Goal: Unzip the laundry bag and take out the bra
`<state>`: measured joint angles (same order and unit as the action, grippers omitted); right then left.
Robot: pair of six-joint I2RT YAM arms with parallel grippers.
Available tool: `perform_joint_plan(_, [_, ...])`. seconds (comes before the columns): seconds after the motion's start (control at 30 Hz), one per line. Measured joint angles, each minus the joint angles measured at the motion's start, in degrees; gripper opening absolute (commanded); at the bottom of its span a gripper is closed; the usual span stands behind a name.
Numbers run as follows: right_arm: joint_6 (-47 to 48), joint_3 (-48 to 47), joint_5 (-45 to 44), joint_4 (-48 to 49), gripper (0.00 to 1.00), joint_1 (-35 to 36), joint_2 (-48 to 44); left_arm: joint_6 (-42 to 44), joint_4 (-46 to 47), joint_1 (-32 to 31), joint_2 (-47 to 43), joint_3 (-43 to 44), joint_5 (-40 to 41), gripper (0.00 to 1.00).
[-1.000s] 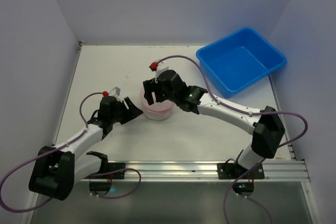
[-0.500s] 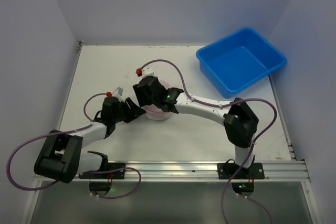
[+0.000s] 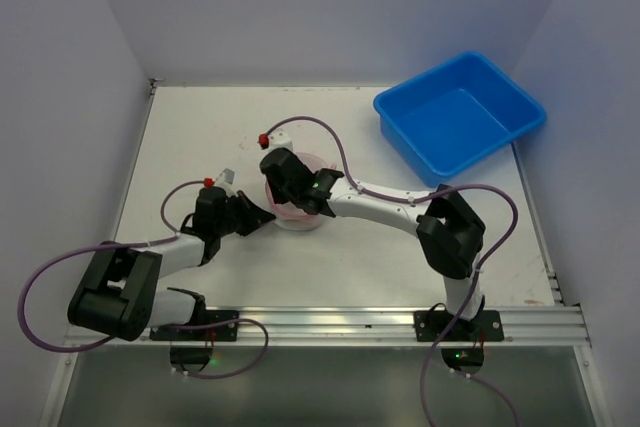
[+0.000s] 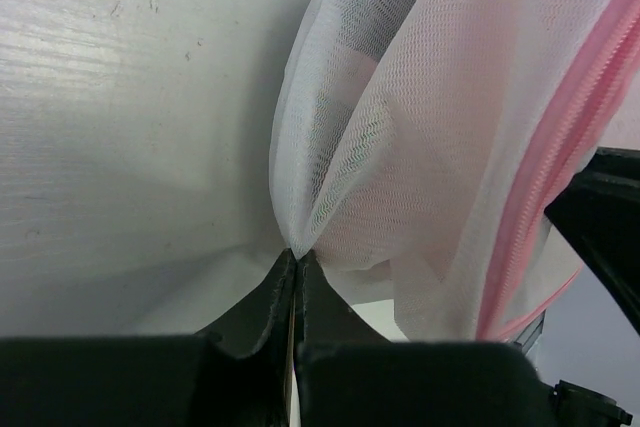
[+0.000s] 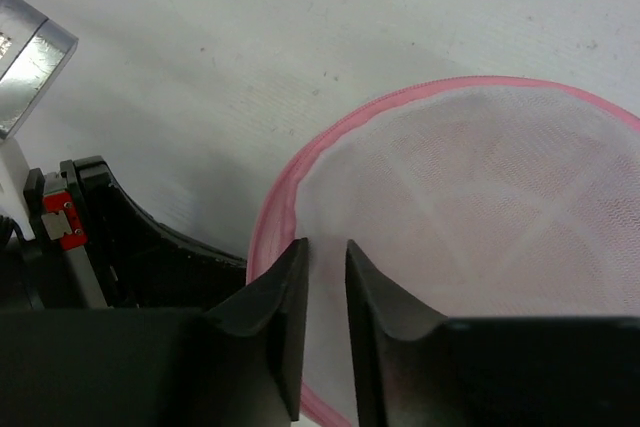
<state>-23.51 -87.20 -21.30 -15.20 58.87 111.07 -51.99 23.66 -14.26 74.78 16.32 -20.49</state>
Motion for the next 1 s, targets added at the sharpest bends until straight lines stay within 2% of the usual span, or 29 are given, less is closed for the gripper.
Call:
perform_joint_plan(0.17, [-0.28, 0.09, -0.22, -0.02, 0.01, 0.07, -0.02, -0.09, 0.31, 0.0, -0.79, -0.68, 0.0, 0.0])
perform_joint_plan(0.5, [-0.24, 5.09, -2.03, 0.07, 0.0, -0.13, -2.86, 0.0, -0.9, 0.0, -4.81, -1.09, 1.31, 0.0])
perform_joint_plan(0.77, [0.66, 14.49, -4.83, 0.04, 0.0, -3.48, -20.22, 0.0, -2.27, 0.0, -4.83, -1.22, 2.93, 0.0])
perform_joint_plan(0.87, [0.48, 20.39, -4.85, 1.09, 0.0, -7.52, -29.88, 0.02, -2.62, 0.0, -4.83, -1.22, 3.23, 0.0])
perform_joint_plan(0.9, [0.33, 22.49, -4.98, 1.33, 0.03, -9.46, -32.87, 0.02, -2.67, 0.0, -4.83, -1.22, 3.32, 0.0])
perform_joint_plan(0.93, [-0.42, 24.74, -5.18, 1.42, 0.11, -11.69, -35.69, 0.04, -2.73, 0.0, -4.83, -1.22, 3.32, 0.0])
perform_joint_plan(0.97, [-1.31, 26.77, -5.7, 0.94, 0.27, -13.94, -37.99, 0.04, -2.8, 0.0, -4.83, -1.22, 3.34, 0.0])
perform_joint_plan(1.0, [-2.54, 28.65, -6.14, 0.26, 0.47, -16.31, -40.02, 0.07, -2.84, 0.0, -4.85, -1.22, 3.34, 0.0])
